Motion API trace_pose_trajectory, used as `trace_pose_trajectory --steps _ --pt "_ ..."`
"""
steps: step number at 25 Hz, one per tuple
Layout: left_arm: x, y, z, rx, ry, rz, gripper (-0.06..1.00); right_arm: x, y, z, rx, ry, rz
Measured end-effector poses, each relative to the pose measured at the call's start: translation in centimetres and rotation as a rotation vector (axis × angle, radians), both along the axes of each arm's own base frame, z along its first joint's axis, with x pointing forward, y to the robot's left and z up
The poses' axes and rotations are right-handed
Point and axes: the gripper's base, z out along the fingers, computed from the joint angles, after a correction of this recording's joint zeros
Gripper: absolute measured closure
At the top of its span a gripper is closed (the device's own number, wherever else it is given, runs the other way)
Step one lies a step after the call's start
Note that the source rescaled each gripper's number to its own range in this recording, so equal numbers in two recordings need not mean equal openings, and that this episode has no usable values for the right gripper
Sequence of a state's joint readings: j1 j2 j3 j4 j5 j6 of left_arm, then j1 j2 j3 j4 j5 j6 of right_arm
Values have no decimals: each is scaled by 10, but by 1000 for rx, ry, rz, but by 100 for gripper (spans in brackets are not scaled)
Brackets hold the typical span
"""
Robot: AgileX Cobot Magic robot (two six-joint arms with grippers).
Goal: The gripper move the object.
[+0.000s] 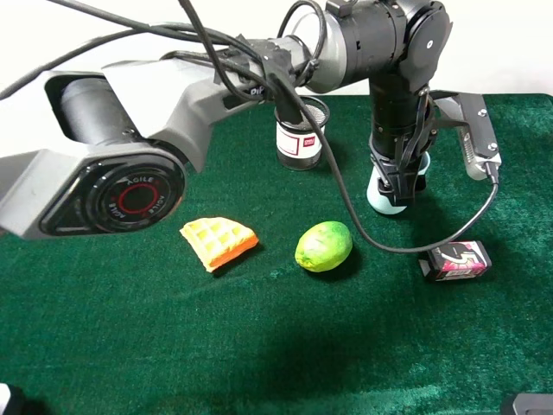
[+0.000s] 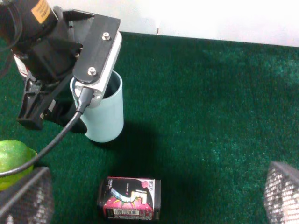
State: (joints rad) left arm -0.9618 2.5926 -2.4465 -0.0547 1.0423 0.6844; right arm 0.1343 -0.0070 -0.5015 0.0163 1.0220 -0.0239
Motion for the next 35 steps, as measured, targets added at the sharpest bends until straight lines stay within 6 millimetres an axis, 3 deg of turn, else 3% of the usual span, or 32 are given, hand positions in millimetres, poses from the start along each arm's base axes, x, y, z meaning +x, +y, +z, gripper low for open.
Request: trace_pose_trajectory --steps 8,15,22,27,31,35 --pt "0 0 6 -8 -7 0 23 0 0 0 -1 0 -1" --pt "-2 3 34 -46 -36 -1 23 0 0 0 0 0 0" --pt "-10 15 75 -48 -27 24 19 0 0 0 0 0 0" --pt "-16 29 120 -81 -73 73 11 0 0 0 0 0 0" --pt "-22 45 159 -120 -137 118 8 0 0 0 0 0 0" --pt "-33 70 188 -113 -171 182 -3 0 0 0 0 0 0"
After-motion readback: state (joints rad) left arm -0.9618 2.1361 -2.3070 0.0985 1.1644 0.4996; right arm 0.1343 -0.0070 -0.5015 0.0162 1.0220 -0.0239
